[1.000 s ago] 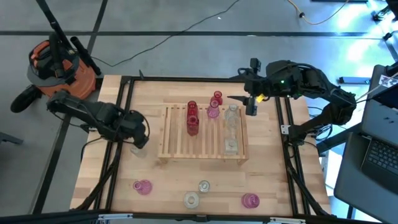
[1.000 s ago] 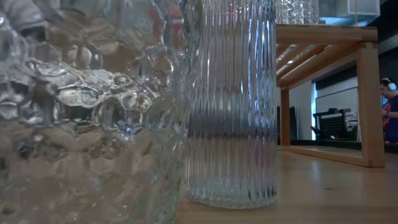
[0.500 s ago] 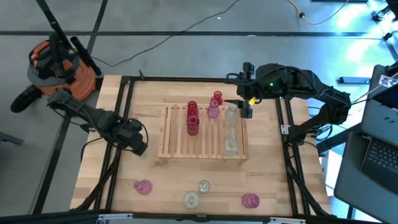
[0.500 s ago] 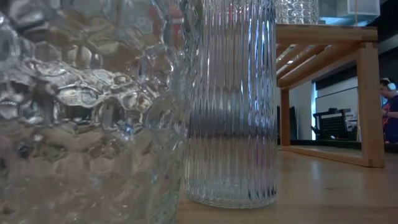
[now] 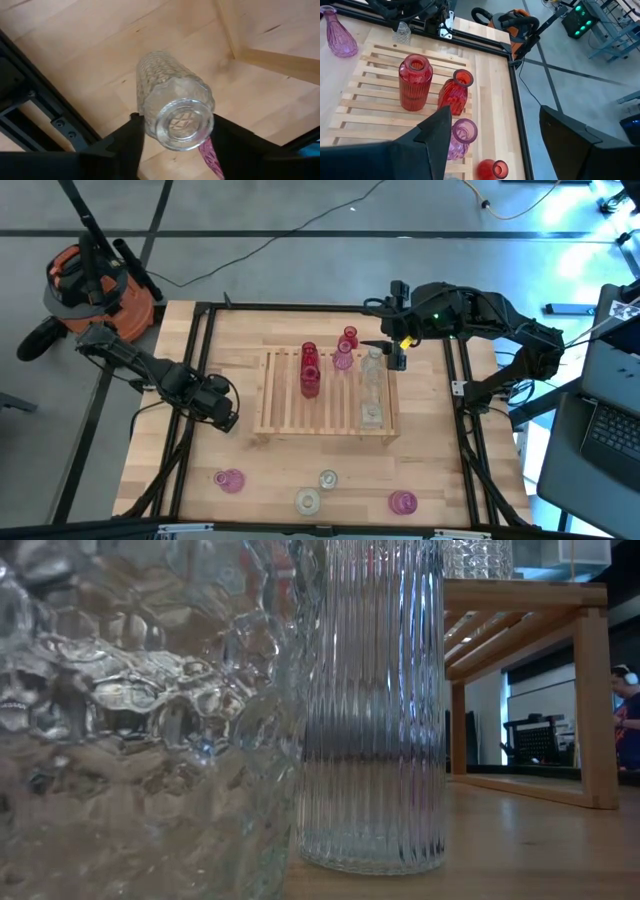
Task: Sort vases onto shelf
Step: Put the transparent vase on the shelf
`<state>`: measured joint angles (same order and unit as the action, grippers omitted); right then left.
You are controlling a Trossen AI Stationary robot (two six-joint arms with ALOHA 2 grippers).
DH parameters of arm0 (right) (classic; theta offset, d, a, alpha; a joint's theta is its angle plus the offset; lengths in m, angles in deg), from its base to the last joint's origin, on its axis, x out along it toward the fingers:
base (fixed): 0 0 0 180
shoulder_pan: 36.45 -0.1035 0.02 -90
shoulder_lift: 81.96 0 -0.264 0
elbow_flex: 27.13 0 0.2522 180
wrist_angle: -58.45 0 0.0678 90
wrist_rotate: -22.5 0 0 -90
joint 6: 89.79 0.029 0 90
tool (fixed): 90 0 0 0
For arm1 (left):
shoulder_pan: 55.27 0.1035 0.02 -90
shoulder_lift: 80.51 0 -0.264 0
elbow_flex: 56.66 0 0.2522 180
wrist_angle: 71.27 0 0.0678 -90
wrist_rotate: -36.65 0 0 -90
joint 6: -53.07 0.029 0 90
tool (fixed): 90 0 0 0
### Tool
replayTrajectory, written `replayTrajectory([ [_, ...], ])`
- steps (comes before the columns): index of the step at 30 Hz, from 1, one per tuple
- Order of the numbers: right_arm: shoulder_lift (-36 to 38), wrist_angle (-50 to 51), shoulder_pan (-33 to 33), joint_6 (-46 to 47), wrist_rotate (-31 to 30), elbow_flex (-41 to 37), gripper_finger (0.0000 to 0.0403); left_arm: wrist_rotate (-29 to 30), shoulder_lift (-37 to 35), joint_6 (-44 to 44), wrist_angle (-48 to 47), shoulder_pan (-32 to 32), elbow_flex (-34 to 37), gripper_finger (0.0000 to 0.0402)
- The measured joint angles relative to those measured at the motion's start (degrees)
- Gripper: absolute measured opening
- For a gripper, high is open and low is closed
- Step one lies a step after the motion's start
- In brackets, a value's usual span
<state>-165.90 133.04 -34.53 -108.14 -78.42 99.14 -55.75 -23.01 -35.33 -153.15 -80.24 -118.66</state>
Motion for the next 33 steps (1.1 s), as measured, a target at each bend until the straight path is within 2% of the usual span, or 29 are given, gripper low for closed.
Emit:
replayTrajectory([
  [5, 0.0, 0.8, 0.0, 0.0, 0.0, 0.0, 0.0248, 0.2, 0.0, 0.0, 0.3, 0.0, 0.0, 0.0145],
  [13, 0.0, 0.7, 0.0, -0.4, -0.5, 0.0, 0.0248, 0.4, 0.1, 0.0, 0.7, 0.0, -0.4, 0.0144],
  [18, 0.0, 0.7, 0.0, -0.4, -0.5, 0.0, 0.0248, 1.6, 0.1, 0.0, -0.6, 0.0, -4.2, 0.0144],
  [23, 0.0, 0.7, 0.0, -0.4, -0.6, 0.0, 0.0248, 5.1, 0.0, 0.0, -7.0, 1.2, -12.5, 0.0144],
  [27, 0.0, 0.6, 0.0, -0.5, -0.6, 0.0, 0.0248, 9.6, 0.7, 1.1, -13.0, 3.5, -22.5, 0.0144],
  [31, 0.0, 0.5, 0.0, -0.5, -0.7, 0.0, 0.0248, 11.9, 5.0, 6.7, -21.7, 7.3, -34.7, 0.0144],
  [33, -0.3, 0.2, 0.0, -0.5, -1.1, 0.0, 0.0248, 12.3, 7.8, 11.7, -22.2, 9.7, -40.3, 0.0144],
])
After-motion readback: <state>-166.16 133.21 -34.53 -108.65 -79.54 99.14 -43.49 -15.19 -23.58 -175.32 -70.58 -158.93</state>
